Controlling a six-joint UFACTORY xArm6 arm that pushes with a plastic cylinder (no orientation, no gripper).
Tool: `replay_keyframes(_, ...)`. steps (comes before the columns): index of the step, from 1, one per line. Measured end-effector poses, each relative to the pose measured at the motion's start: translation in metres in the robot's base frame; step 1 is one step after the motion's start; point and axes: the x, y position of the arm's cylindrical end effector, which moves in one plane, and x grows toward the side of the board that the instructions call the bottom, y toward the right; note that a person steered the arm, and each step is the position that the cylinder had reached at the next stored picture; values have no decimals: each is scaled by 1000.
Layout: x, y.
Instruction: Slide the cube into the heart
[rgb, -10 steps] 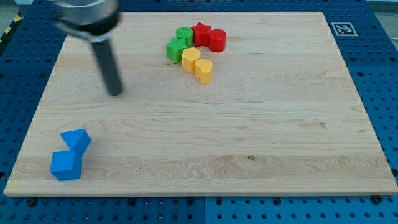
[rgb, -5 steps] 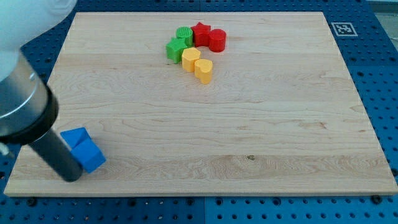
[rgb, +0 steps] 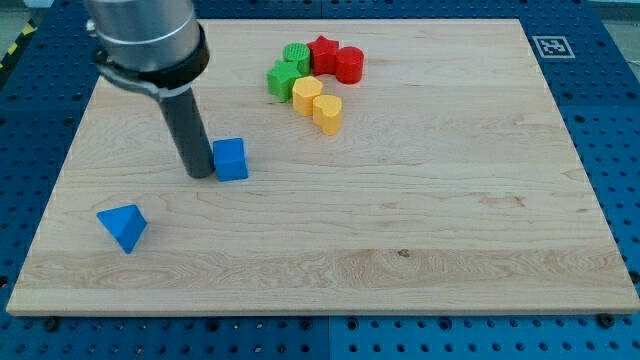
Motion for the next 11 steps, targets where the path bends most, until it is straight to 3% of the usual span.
replay_keyframes(3, 5, 74)
replay_keyframes(5, 69, 95)
replay_keyframes(8, 10, 99)
replay_keyframes(11, 5, 108)
